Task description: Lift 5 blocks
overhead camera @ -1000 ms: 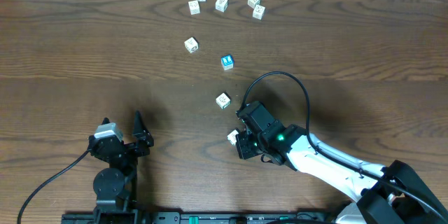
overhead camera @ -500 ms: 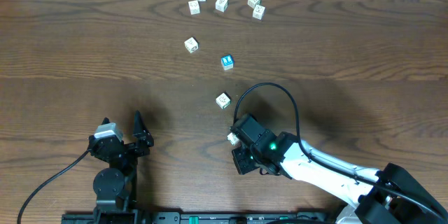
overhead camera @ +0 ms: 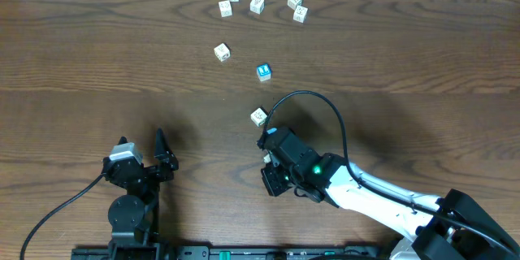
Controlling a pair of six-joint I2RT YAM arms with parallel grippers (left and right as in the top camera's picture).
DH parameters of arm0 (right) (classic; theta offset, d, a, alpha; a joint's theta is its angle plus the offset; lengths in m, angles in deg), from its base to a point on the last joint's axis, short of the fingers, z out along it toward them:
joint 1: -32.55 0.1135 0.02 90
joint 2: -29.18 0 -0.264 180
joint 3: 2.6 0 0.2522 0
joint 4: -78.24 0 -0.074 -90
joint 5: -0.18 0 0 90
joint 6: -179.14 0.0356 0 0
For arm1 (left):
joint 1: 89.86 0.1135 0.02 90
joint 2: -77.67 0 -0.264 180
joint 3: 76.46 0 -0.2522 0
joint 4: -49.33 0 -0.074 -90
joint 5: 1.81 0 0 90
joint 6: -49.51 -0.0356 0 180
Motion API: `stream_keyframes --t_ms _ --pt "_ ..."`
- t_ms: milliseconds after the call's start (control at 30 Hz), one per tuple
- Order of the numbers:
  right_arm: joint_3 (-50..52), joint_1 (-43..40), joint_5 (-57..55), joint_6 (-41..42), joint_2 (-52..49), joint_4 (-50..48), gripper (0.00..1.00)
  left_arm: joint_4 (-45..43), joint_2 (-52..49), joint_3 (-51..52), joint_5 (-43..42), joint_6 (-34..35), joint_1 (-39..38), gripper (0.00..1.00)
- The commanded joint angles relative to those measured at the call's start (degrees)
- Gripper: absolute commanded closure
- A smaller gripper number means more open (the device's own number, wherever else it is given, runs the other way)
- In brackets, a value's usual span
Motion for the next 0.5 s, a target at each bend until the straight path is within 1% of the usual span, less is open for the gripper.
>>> stream_keyframes --t_ms 0,100,267,467 --pt "0.2 -1.0 0.9 -3.3 -0.5 -0.4 0.99 1.7 0.3 1.4 0.7 -0.3 -0.1 0.21" --pt "0.2 -2.1 0.9 -3.4 -1.7 -0.6 0.99 1.7 0.3 1.4 0.7 -0.3 -0.1 0.21" --pt "0.1 -3.7 2.2 -6.3 -3.4 -1.7 0.99 1.7 0.3 1.4 0.7 -0.3 -0.1 0.21" --pt "0.1 -5.6 3.0 -8.5 -3.5 -2.1 0.99 1.7 0.3 1.4 0.7 -0.3 -0.1 0.21"
